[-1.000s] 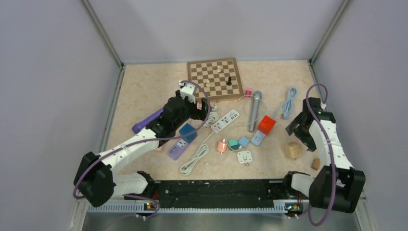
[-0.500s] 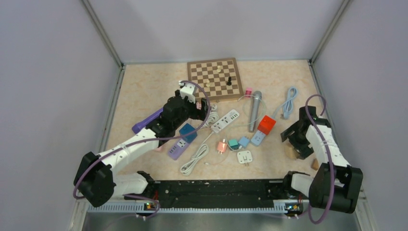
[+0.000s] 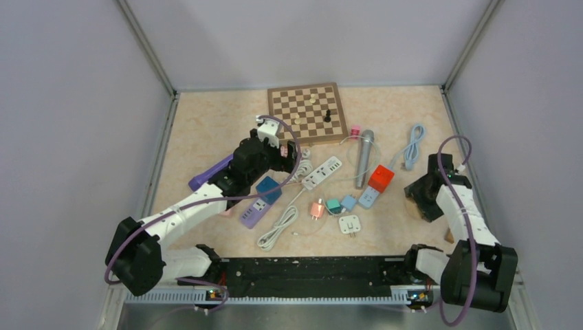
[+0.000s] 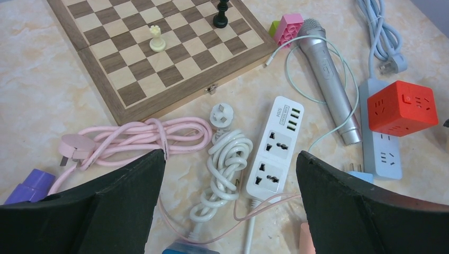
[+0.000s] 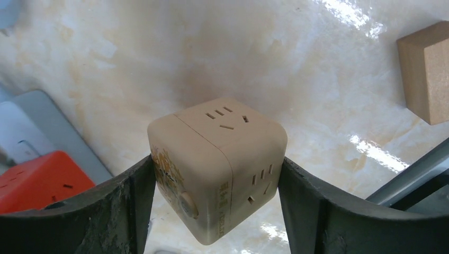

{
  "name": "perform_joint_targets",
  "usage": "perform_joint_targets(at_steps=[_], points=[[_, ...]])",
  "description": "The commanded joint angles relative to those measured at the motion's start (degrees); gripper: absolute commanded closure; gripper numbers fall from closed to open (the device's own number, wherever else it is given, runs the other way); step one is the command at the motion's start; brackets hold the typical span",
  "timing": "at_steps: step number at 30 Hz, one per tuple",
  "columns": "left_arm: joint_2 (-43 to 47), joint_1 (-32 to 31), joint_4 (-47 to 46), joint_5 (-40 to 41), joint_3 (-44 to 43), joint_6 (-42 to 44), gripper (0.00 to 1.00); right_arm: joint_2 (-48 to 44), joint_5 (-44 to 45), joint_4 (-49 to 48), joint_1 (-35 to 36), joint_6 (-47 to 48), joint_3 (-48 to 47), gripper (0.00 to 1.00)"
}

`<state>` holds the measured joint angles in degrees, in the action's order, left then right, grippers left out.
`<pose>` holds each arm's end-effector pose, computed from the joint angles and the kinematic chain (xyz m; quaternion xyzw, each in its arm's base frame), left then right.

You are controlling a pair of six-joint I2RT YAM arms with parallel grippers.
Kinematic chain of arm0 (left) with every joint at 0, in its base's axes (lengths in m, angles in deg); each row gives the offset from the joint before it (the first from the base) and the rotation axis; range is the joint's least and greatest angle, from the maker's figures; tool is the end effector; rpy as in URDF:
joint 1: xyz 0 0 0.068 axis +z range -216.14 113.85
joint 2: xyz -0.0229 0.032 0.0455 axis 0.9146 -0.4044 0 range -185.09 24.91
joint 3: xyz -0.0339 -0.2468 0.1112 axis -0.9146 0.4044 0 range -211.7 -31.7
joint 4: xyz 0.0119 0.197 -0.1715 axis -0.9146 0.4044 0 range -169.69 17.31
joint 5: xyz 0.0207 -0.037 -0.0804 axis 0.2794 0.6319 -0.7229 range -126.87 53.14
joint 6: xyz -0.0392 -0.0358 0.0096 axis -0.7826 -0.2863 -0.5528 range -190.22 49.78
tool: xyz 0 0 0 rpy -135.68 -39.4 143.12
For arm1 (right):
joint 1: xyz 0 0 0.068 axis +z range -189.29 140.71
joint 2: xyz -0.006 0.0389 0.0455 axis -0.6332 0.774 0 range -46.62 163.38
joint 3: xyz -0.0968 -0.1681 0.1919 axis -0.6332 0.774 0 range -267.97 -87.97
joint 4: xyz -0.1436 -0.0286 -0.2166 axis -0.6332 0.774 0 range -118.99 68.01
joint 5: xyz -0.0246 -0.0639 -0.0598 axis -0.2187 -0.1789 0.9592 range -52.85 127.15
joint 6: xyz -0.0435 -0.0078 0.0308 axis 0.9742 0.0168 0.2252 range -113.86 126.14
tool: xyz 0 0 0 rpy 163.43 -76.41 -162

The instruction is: Insert the plug

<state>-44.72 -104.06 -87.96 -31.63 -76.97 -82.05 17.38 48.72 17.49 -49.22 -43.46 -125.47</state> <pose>0.2239 -0.1703 0.2843 0.1533 0.7838 -0.2195 0.5603 0.1782 -0.0384 0.1912 0.5015 0.8467 -0.0438 0.1723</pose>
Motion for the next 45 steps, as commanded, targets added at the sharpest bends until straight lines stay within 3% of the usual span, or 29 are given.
perform_joint_targets(at_steps=[1, 6, 10, 16, 19, 22, 27, 33, 40, 45], points=[[0.98, 0.27, -0.13, -0.15, -2.37, 0.61, 0.02, -5.03, -0.49, -2.17, -0.33, 1.52, -5.54, 0.52], [1.52, 0.29, -0.04, -2.25, -4.63, 0.73, 0.02, -8.63, -3.57, -1.38, -0.30, 1.62, -14.04, 0.59], [1.26, 0.29, -0.15, -7.14, -8.02, 1.62, 0.02, -8.71, -11.90, -4.97, 0.39, 2.30, -21.52, 0.61], [1.21, 0.29, -2.83, -19.65, -12.81, 4.80, 0.02, -5.76, -39.68, -30.67, 8.25, 1.28, -24.56, 0.61], [1.95, 0.26, -6.72, -26.54, -12.91, 8.64, 0.02, -3.08, -44.77, -38.54, 17.70, 3.63, -28.66, 0.61], [2.77, 0.25, -9.43, -27.71, -12.78, 12.42, 0.02, -0.77, -50.08, -42.67, 24.41, 6.64, -31.79, 0.61], [4.37, 0.37, -9.36, -30.29, -13.22, 19.40, 0.02, 1.31, -60.17, -52.97, 28.18, 5.13, -32.22, 0.61], [5.48, 0.46, -10.28, -34.46, -14.44, 22.70, 0.01, 4.38, -65.27, -52.58, 32.16, 7.24, -36.07, 0.60], [5.67, 0.47, -7.82, -38.15, -16.19, 35.13, 0.01, 6.25, -71.50, -48.37, 33.57, 12.43, -38.09, 0.60], [5.07, 0.38, -8.52, -41.42, -16.62, 38.77, 0.02, 7.63, -72.38, -45.12, 34.32, 15.34, -38.97, 0.60]])
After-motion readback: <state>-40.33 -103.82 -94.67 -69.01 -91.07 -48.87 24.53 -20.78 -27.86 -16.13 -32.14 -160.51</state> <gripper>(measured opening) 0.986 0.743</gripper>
